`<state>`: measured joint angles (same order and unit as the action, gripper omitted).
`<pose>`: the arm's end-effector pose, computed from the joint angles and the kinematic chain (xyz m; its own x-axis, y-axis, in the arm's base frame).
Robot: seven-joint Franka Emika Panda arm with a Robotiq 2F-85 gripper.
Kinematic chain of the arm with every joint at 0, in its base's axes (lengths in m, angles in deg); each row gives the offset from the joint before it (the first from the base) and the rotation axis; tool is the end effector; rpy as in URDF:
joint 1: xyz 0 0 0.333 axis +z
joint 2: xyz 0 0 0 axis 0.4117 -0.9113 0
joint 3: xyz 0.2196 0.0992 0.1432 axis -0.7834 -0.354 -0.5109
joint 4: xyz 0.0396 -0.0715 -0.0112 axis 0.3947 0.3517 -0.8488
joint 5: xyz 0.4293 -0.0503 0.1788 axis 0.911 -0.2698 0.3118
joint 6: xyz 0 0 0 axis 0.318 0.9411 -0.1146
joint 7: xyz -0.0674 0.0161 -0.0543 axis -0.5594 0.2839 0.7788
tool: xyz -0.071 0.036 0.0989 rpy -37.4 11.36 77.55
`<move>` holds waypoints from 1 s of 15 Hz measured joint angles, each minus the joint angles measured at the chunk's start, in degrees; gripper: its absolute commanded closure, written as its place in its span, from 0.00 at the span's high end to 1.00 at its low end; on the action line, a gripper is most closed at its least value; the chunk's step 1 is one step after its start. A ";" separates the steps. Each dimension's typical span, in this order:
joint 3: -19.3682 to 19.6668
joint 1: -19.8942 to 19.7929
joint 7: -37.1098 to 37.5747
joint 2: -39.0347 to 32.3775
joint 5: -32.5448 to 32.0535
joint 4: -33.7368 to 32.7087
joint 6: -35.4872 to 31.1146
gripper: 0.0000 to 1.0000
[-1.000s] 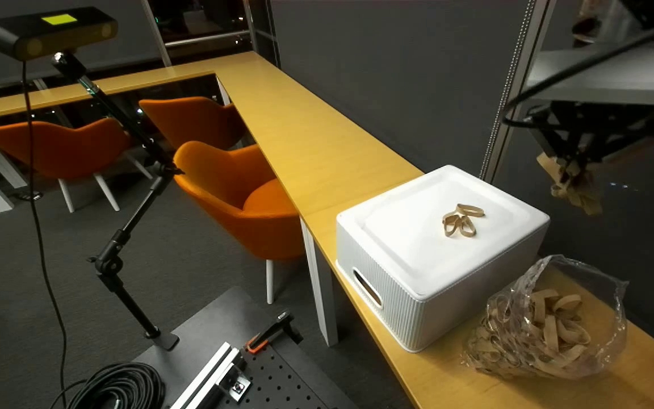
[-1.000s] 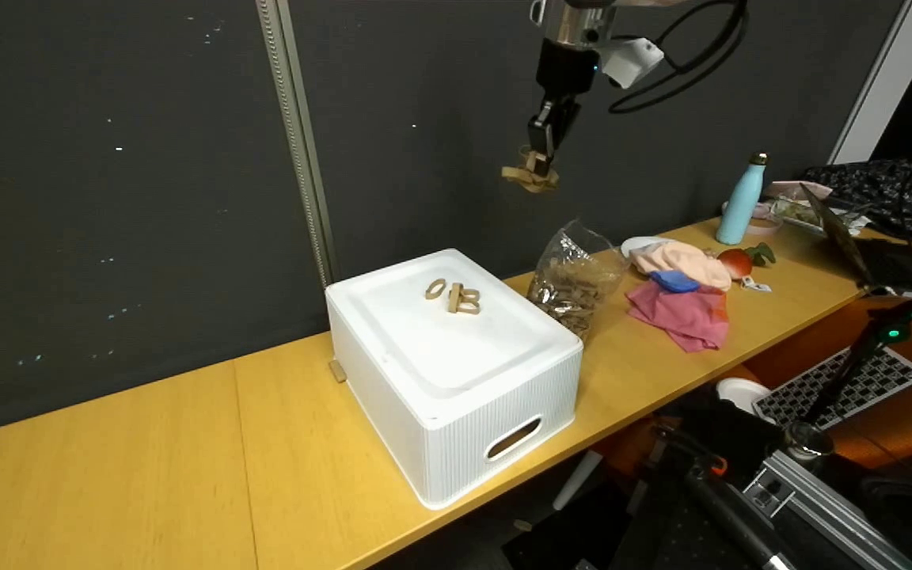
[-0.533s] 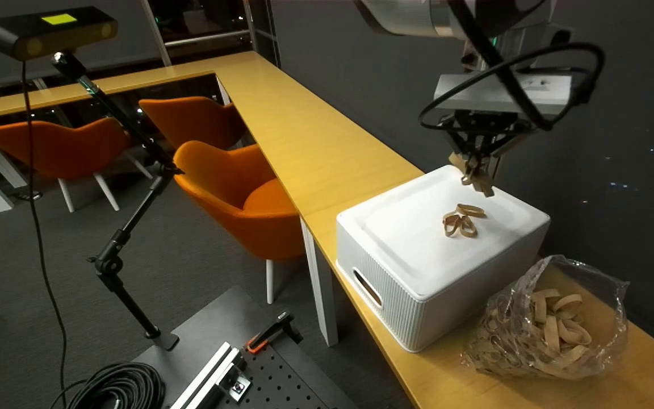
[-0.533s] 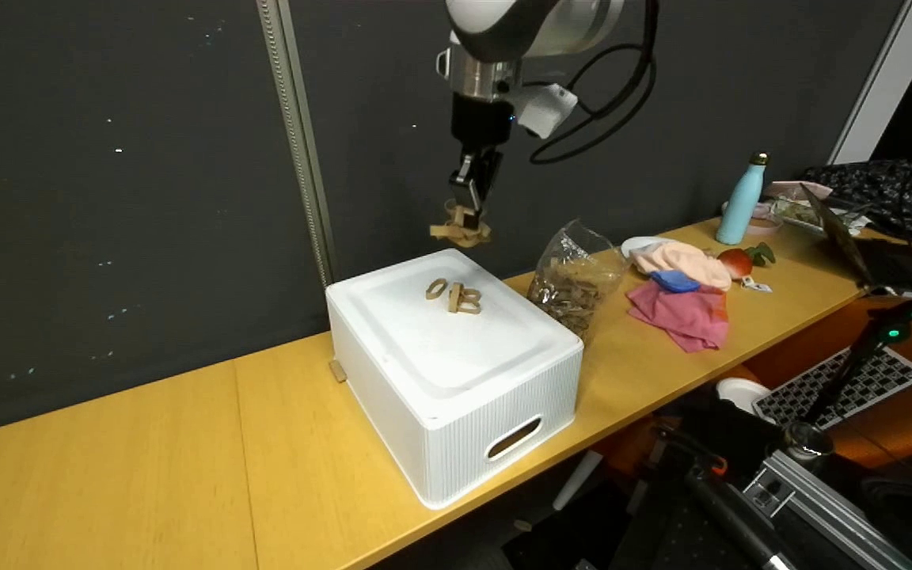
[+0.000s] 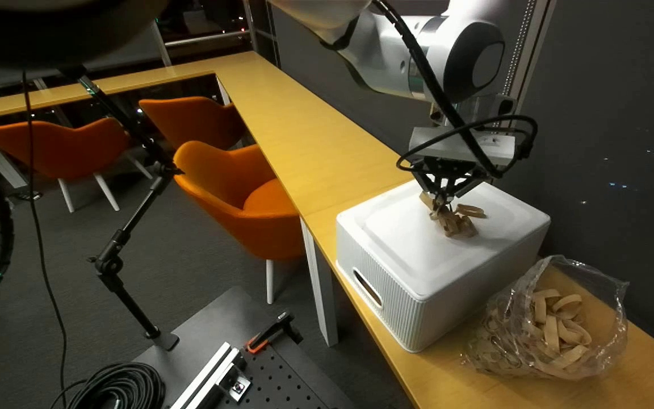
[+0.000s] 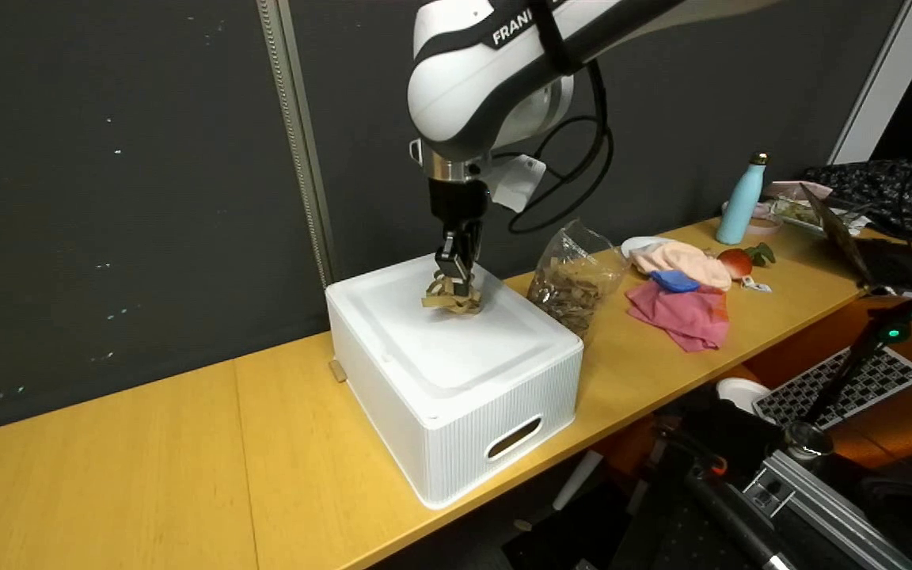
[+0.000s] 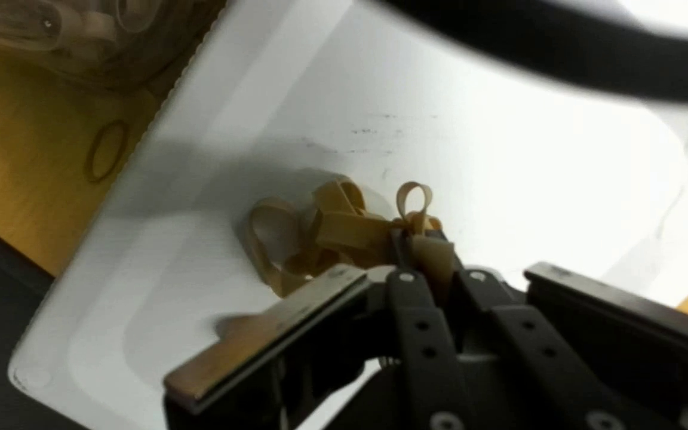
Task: Put some rubber bands on the basket
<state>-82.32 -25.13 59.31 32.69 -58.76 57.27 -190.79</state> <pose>0.7145 0.0039 0.2367 0.9084 0.4161 -0.0409 0.4168 -0.9090 0.0088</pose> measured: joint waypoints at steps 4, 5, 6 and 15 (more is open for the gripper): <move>-0.06 0.00 0.00 -1.52 -0.61 -0.62 0.00 0.68; -0.09 0.00 0.00 -1.62 -0.63 -0.75 0.00 0.76; -0.14 0.00 0.00 -1.62 -0.63 -0.95 0.00 0.82; 0.03 -0.41 0.00 1.60 -2.31 -4.52 3.04 1.00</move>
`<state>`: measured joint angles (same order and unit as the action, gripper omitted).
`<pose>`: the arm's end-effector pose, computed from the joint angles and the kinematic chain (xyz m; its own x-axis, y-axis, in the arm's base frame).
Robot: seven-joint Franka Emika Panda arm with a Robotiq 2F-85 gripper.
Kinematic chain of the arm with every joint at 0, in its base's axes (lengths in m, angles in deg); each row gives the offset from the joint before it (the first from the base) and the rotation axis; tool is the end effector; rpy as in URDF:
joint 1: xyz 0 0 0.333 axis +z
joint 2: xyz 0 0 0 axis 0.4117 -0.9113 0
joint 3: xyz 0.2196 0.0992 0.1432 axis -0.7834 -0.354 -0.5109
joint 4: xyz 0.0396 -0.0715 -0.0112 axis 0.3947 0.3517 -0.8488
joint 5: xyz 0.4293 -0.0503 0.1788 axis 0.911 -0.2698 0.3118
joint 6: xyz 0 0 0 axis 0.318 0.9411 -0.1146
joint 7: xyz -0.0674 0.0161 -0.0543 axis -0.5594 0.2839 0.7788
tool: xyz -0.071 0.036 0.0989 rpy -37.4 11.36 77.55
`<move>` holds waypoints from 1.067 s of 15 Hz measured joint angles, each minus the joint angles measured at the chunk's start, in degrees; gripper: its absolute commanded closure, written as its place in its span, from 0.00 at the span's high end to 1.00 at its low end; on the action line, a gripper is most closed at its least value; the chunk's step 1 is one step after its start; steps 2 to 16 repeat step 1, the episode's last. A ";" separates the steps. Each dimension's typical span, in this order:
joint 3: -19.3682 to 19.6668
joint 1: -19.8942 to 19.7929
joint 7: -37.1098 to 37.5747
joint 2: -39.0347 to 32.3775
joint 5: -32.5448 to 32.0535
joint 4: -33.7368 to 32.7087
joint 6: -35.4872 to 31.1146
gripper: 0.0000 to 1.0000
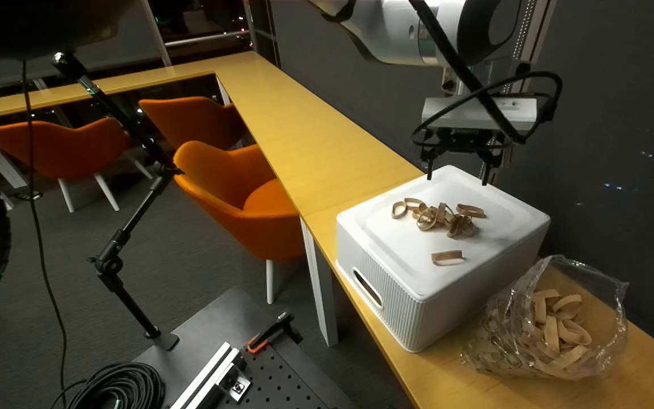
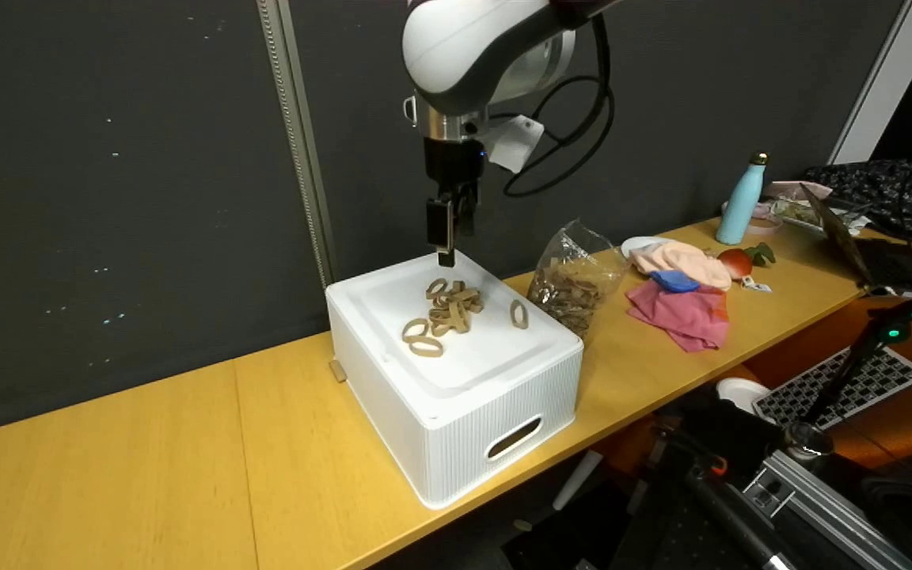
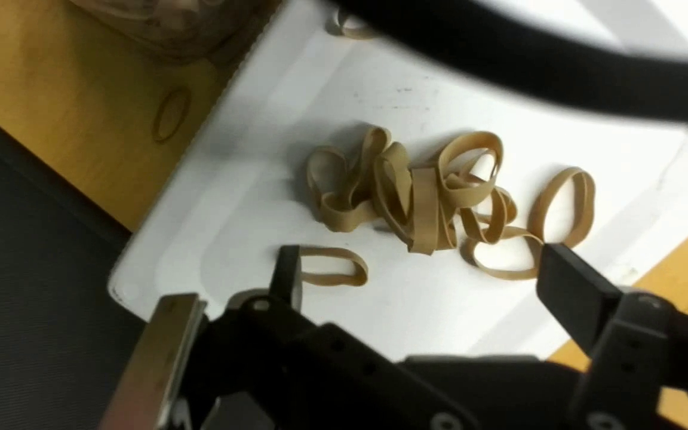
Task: Put some rubber bands on the basket
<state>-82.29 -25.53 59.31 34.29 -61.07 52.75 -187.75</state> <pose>0.7321 -0.0051 0.2940 0.9057 0.4238 -0.0074 0.4233 -0.9036 0.0653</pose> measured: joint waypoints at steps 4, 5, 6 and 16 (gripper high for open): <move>0.23 -0.20 0.00 0.78 -0.57 -0.08 1.08 1.00; 0.23 -0.20 0.00 0.78 -0.57 -0.08 1.08 1.00; 0.23 -0.20 0.00 0.78 -0.57 -0.08 1.08 1.00; 0.23 -0.20 0.00 0.78 -0.57 -0.08 1.08 1.00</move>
